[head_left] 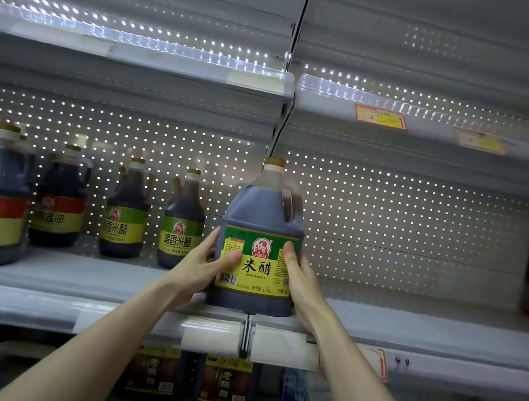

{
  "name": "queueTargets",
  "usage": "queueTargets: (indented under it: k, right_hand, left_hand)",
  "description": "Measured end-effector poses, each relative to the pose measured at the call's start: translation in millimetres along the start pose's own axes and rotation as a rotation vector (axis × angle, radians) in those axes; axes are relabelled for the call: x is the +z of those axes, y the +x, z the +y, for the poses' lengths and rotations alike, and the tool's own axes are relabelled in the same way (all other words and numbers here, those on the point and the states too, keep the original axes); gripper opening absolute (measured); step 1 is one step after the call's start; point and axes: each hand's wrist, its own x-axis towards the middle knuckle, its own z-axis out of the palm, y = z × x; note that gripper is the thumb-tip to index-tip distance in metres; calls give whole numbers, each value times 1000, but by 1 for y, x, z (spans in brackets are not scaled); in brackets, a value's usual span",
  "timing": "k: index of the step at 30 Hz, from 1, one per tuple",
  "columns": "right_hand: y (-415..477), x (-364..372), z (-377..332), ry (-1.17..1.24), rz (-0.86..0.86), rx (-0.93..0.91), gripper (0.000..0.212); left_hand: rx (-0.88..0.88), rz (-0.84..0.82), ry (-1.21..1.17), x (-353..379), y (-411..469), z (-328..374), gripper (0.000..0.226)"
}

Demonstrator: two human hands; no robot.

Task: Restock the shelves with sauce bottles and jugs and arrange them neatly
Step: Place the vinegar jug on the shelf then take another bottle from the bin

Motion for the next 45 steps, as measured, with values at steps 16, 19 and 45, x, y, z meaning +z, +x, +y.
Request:
queueTargets:
  k: [16, 19, 45]
  right_hand:
    - [-2, 0, -2, -21, -12, 11, 52]
    - [-2, 1, -2, -25, -15, 11, 52]
    - [-1, 1, -3, -33, 3, 13, 48]
  left_hand:
    - [-21, 14, -10, 0, -2, 2, 46]
    - [-10, 15, -13, 0, -2, 1, 43]
    - [-31, 7, 2, -2, 2, -1, 55]
